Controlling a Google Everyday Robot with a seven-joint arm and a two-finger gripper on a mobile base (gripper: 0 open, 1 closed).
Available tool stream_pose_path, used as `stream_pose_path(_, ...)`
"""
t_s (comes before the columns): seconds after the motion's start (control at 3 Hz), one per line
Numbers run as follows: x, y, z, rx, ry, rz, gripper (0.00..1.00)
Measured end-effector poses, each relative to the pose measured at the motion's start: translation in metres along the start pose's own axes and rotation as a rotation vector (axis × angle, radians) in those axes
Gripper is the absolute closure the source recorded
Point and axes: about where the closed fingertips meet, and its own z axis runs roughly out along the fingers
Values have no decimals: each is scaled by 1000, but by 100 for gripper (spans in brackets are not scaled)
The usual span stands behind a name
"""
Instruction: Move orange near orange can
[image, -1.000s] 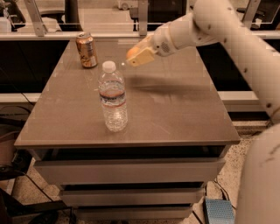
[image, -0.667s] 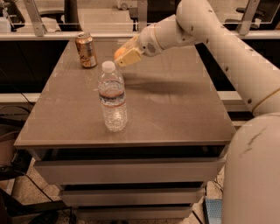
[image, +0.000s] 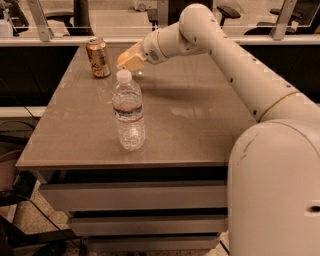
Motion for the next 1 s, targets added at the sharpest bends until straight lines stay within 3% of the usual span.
stream_pose_path(0.33, -5, -18, 20, 31, -22, 28, 100)
stream_pose_path(1.0, -6, -14, 48, -14, -16, 63, 100)
